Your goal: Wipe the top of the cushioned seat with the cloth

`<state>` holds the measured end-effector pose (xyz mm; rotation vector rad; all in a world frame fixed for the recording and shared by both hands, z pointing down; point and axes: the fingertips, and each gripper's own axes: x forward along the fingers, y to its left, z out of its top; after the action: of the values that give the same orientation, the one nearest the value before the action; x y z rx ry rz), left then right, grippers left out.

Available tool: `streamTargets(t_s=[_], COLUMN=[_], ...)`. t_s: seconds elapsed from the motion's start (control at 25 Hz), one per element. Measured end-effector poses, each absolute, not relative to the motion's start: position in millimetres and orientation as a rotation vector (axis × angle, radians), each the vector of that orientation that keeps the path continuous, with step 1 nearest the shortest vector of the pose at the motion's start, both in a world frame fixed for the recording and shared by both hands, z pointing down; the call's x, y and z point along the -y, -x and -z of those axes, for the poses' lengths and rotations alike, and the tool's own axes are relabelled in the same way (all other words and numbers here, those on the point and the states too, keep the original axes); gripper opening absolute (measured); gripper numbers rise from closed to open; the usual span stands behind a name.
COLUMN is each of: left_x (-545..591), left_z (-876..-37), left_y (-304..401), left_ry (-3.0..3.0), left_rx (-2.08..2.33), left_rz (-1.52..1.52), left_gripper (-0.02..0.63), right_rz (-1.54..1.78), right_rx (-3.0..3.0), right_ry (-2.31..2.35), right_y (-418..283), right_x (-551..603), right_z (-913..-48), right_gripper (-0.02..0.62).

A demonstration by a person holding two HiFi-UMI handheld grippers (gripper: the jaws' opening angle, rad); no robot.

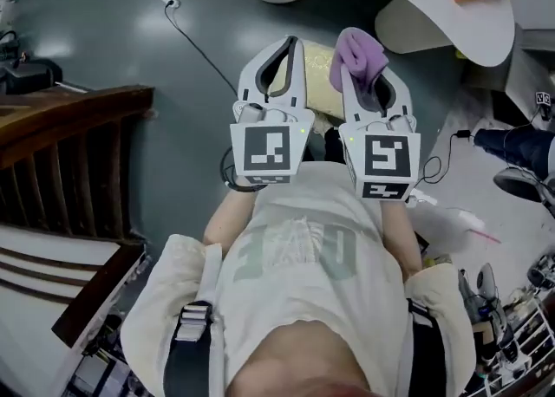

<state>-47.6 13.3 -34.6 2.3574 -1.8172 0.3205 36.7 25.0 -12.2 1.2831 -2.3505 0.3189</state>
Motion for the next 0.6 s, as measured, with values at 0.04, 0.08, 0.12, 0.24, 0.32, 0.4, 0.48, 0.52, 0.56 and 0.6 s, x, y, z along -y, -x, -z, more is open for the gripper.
streamTargets(t_s=[0.04,0.08,0.12,0.24,0.32,0.4,0.48,0.52,0.56,0.6], left_x=[-24.5,-34.4,-42.0,-53.5,-58.1,-58.3,-53.1,-50.7,-49.7,-50.0], left_z=[42.0,46.4,48.6,49.5,52.4,55.4,53.5,51.1,48.8,47.0], left_y=[49.9,52.1,54.6,64.6,73.5,80.3,83.5,84.8,86.3,87.8], left_ry=[-2.369,-2.372,-2.365,-2.315,-2.297,-2.293,-2.286,-2.279,-2.271,-2.264], left_rx=[1.814,1.818,1.827,1.865,1.890,1.916,1.932,1.937,1.942,1.946], left_rz=[-0.334,-0.347,-0.354,-0.329,-0.303,-0.287,-0.280,-0.282,-0.285,-0.287], left_gripper=[0.006,0.006,0.006,0.006,0.006,0.006,0.006,0.006,0.006,0.006], right_rz=[-0.304,-0.292,-0.283,-0.270,-0.261,-0.248,-0.246,-0.247,-0.246,-0.243], right_rx=[2.373,2.390,2.403,2.422,2.422,2.420,2.426,2.432,2.439,2.446], right_ry=[-1.295,-1.294,-1.283,-1.235,-1.209,-1.187,-1.168,-1.160,-1.150,-1.140], right_y=[-33.1,-30.9,-29.6,-24.9,-19.3,-14.7,-12.4,-11.1,-9.3,-7.1], right_x=[-33.4,-40.8,-46.7,-58.4,-64.4,-65.4,-61.7,-60.5,-60.9,-62.5], right_z=[23.2,30.7,35.8,42.0,42.0,40.2,35.8,33.7,32.3,31.9], right_gripper=[0.095,0.095,0.095,0.095,0.095,0.095,0.094,0.094,0.094,0.094])
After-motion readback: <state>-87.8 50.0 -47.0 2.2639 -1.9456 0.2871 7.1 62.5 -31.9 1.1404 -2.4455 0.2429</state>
